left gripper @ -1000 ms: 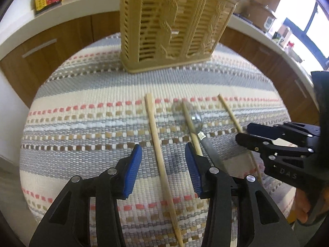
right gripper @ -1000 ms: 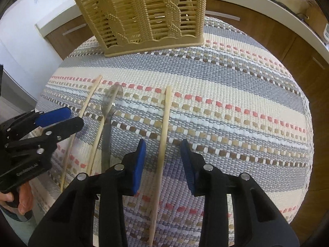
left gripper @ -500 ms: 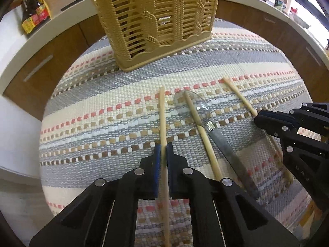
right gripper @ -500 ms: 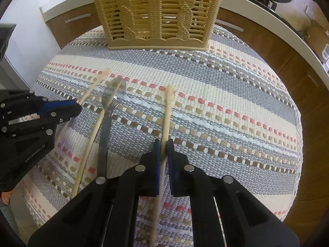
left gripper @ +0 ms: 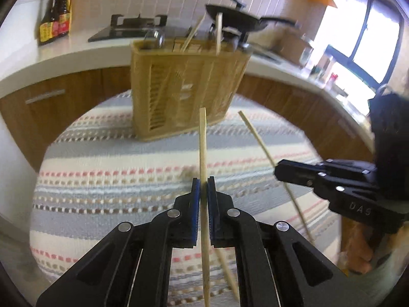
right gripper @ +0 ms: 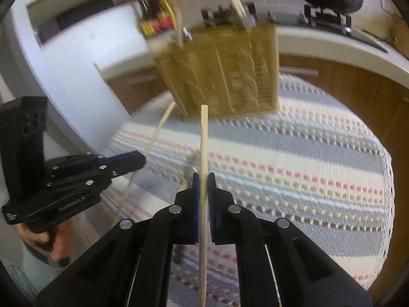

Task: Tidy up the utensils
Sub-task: 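Grasp a wooden chopstick with the left gripper while the right gripper grasps another chopstick, then carry both chopsticks over the tan basket and lower them in, then open both grippers to release the chopsticks into the basket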

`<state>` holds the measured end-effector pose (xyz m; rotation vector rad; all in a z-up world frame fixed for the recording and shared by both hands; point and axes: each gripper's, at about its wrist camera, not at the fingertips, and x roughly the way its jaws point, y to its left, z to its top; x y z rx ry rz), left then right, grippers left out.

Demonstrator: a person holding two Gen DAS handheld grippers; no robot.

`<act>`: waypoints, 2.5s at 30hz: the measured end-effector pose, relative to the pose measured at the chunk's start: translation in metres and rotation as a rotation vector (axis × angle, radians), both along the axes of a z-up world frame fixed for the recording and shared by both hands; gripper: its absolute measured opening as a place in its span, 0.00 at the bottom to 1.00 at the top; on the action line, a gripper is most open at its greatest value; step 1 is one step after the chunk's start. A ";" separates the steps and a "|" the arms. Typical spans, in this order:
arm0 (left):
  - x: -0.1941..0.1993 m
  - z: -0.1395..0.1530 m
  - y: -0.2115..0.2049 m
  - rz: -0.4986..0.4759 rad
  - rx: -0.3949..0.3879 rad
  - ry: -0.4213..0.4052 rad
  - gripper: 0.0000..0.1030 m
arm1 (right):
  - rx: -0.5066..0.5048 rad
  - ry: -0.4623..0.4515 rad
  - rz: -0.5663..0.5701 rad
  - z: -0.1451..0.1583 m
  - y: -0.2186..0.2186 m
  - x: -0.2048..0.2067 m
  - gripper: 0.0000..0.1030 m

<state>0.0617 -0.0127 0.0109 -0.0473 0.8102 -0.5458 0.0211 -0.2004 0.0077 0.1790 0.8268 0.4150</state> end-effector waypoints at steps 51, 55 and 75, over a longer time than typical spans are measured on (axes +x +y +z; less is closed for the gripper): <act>0.138 0.091 0.004 0.302 -0.235 -0.603 0.04 | 0.050 -0.554 -0.288 0.097 -0.047 0.196 0.04; 0.137 0.083 0.007 0.332 -0.236 -0.617 0.04 | 0.032 -0.584 -0.316 0.090 -0.044 0.194 0.04; 0.102 0.053 0.022 0.373 -0.219 -0.613 0.32 | 0.044 -0.571 -0.269 0.074 -0.048 0.135 0.05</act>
